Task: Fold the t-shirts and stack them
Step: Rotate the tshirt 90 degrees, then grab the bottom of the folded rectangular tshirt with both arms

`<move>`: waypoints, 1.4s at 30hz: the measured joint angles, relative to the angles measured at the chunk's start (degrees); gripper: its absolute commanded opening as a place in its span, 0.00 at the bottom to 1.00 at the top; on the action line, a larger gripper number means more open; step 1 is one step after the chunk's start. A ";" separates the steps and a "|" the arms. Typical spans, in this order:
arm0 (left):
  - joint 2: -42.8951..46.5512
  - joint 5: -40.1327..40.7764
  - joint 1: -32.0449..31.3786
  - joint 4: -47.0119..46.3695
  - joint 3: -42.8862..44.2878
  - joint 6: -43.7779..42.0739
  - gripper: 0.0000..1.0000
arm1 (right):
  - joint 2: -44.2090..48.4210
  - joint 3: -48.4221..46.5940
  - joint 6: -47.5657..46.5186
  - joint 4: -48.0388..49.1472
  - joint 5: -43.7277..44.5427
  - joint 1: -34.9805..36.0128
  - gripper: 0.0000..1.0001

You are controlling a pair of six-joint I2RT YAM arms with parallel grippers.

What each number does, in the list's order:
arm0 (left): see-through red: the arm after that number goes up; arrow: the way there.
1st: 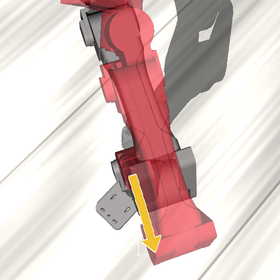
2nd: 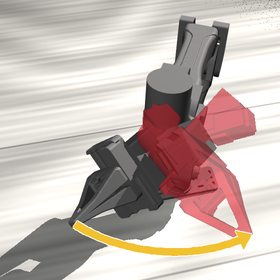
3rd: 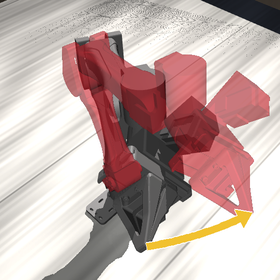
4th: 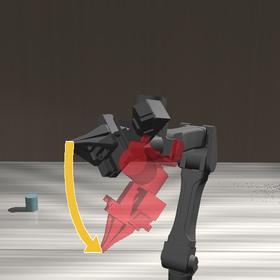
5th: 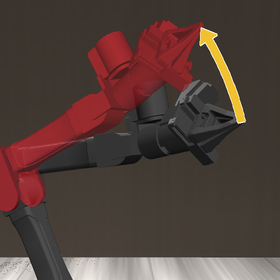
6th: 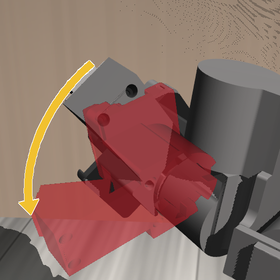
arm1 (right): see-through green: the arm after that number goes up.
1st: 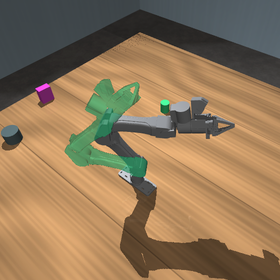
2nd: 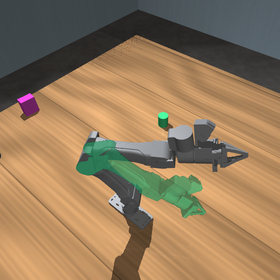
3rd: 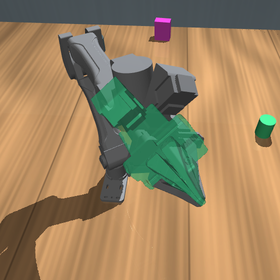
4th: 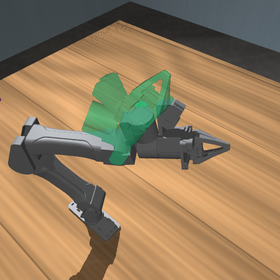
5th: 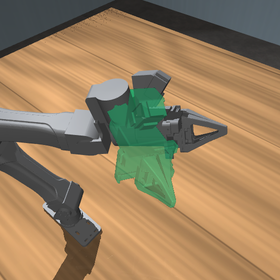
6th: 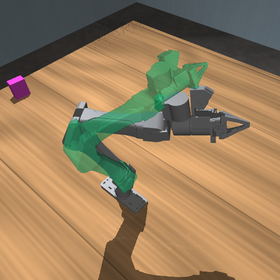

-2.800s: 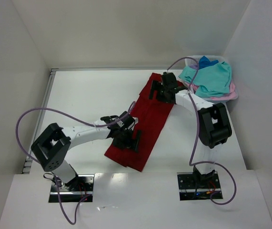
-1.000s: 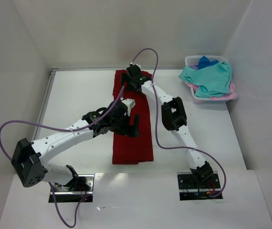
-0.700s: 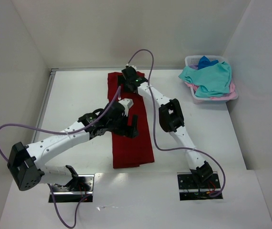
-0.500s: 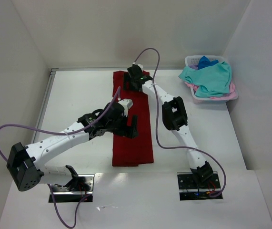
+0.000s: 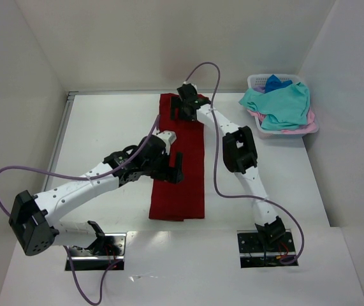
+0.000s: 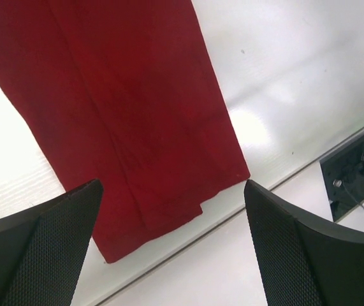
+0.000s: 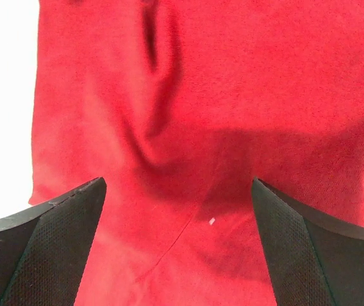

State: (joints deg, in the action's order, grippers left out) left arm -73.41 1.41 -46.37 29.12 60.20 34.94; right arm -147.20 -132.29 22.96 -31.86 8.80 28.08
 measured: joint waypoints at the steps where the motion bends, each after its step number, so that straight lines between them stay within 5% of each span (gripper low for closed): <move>1: 0.00 0.17 0.26 -0.20 0.00 0.07 0.99 | 0.74 0.26 -0.28 -0.11 -0.87 0.00 1.00; 6: 3.30 1.57 1.53 -5.97 -3.15 1.38 0.99 | 11.43 6.36 -1.07 0.22 -3.26 0.00 1.00; 15: 8.55 9.05 3.37 -17.38 -4.70 -2.10 0.99 | 54.10 43.19 0.44 13.64 -4.57 -1.38 1.00; 19: 6.23 9.16 7.13 -19.61 -4.70 -4.59 0.99 | 66.20 55.76 2.62 16.59 -5.16 -2.34 1.00; 29: -5.38 -9.94 29.66 -21.73 -4.50 -4.92 0.99 | 73.64 78.55 8.74 16.76 -8.50 -2.34 1.00; 35: -9.88 -18.21 27.80 -17.99 -5.99 -4.74 0.99 | 78.51 84.80 12.76 16.11 -11.56 -2.19 1.00; 42: 3.61 -21.33 26.58 -12.50 -14.64 -0.37 0.99 | 78.95 88.11 15.74 13.09 -13.79 2.12 1.00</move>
State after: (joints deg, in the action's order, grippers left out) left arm -69.80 -19.92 -19.79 16.62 45.56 34.57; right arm -68.25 -44.18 38.70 -18.76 -4.99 30.20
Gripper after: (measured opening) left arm 0.992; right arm 0.997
